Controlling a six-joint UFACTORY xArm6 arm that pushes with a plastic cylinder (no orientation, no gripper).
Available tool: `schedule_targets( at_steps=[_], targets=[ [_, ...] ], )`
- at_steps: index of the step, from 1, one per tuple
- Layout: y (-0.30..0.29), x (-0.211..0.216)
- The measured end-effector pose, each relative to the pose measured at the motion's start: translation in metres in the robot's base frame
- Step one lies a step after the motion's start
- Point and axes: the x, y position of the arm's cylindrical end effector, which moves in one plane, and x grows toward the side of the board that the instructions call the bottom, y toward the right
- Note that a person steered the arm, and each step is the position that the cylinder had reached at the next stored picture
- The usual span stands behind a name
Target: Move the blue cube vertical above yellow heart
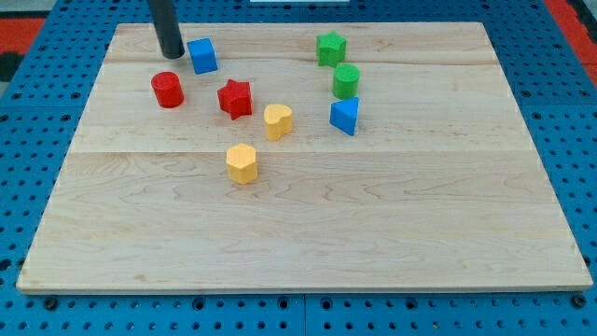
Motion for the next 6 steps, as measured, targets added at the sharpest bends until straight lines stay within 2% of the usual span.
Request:
schedule_targets(
  at_steps=[2,4,6],
  targets=[
    [0.059,0.001],
    [0.085,0.015],
    [0.137,-0.018]
  ],
)
